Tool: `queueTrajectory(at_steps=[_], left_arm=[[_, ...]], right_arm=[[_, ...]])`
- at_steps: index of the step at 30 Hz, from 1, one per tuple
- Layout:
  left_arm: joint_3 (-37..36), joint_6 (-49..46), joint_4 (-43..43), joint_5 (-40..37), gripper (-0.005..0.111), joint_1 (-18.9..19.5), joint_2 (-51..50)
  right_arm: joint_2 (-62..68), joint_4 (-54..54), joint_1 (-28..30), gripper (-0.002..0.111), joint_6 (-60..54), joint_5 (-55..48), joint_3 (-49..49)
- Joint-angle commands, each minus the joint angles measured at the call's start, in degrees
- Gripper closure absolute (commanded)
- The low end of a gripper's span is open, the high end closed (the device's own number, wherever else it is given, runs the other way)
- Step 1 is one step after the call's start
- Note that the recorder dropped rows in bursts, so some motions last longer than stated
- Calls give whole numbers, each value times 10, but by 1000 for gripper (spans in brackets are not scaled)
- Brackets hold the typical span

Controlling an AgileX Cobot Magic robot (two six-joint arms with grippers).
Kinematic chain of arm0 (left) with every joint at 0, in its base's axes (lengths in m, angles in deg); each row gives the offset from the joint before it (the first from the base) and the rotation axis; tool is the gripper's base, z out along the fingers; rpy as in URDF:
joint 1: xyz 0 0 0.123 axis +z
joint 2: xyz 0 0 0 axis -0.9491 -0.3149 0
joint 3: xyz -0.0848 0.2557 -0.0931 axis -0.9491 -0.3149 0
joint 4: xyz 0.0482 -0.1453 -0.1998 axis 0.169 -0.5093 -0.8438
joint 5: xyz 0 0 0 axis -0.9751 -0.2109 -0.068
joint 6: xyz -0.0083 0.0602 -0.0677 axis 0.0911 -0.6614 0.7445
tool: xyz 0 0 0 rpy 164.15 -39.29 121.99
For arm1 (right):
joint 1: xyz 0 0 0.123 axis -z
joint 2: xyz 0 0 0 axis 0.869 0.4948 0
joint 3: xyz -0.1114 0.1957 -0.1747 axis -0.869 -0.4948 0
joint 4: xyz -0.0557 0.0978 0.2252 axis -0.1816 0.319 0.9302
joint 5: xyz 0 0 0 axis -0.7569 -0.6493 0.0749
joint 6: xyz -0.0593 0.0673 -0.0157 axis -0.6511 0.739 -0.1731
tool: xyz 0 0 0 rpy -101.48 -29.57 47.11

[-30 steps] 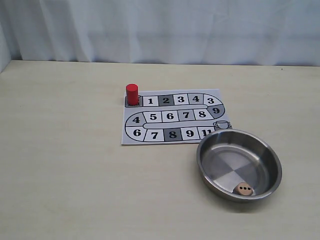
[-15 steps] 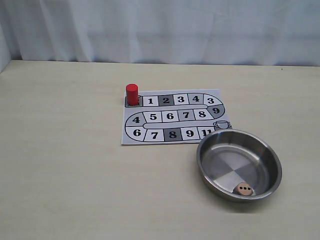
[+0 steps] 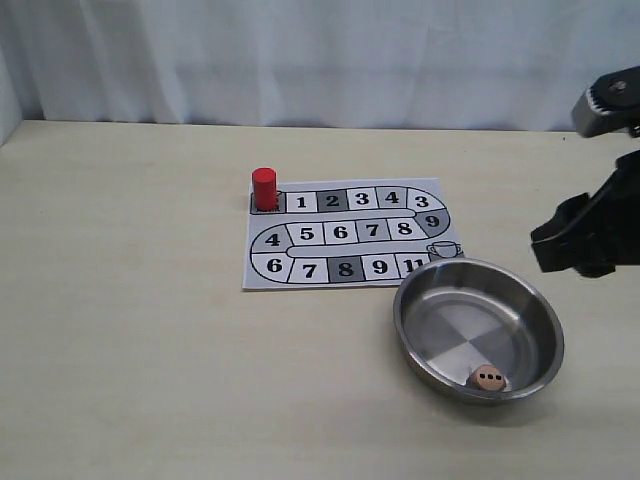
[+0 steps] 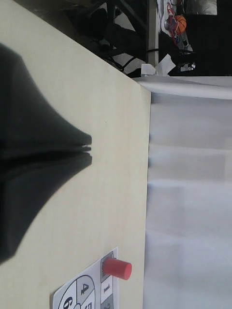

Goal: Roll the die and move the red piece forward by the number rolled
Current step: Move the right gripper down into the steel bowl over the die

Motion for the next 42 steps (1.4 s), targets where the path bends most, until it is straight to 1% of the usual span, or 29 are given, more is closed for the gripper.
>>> queueTrajectory(at_steps=[1,11,22,26,32,42], left_arm=[[-1,2,-2,8,107,0,0],[-1,2,-2,8,107,0,0],[-1,2,-2,8,107,0,0],[-1,2,-2,7,107,0,0],[-1,2,-2,7,107,0,0],[-1,2,-2,7,107,0,0]], right_arm=[[58,24,-5,55,-2,25,5],[165,73,-5,55,-2,28,5],[258,78,-5,55,-2,29,5],[279,82,-5,55,-2,16,5],[299,130,-5,55,-2,14,5],[342,130,-5,55,-2,14,5]])
